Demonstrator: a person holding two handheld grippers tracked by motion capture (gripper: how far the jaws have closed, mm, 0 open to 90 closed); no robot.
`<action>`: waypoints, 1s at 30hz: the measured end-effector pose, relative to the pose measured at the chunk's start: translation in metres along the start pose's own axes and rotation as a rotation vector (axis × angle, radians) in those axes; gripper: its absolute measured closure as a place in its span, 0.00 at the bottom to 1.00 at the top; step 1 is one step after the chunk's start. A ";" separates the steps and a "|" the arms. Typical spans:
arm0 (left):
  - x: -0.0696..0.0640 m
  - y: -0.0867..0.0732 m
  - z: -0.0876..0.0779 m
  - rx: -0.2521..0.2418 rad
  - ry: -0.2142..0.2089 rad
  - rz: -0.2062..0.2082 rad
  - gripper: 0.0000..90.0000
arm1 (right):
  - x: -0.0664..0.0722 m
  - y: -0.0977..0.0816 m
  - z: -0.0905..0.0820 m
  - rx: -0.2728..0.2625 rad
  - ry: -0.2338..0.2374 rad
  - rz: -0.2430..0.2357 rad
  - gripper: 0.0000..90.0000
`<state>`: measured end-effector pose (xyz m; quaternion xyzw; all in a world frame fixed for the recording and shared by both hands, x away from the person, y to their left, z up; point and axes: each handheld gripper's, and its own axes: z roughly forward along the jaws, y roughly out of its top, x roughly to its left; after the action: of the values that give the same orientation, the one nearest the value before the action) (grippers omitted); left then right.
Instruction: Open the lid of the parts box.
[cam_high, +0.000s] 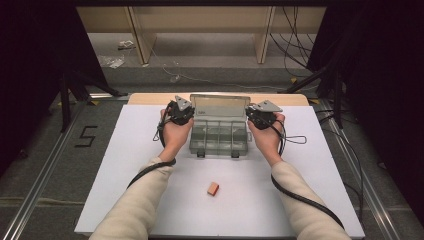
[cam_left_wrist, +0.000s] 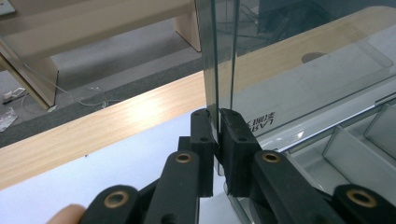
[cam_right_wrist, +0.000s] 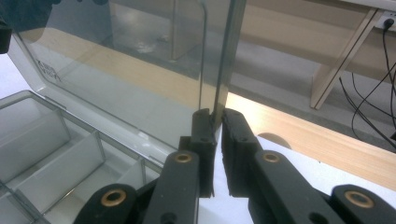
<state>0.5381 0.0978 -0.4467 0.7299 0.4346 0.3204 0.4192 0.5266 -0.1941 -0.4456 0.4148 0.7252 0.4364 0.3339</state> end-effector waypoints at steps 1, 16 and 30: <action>0.000 -0.001 0.002 0.002 -0.001 -0.005 0.93 | 0.000 -0.001 0.001 0.000 -0.002 0.000 0.94; 0.001 -0.007 0.014 0.037 -0.009 -0.038 0.93 | -0.001 -0.005 0.007 0.045 0.001 0.005 0.94; 0.001 -0.013 0.021 0.073 -0.019 -0.056 0.94 | -0.002 -0.012 0.014 0.081 0.004 -0.004 0.94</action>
<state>0.5515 0.0956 -0.4675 0.7352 0.4624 0.2856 0.4051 0.5359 -0.1938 -0.4617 0.4256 0.7438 0.4070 0.3162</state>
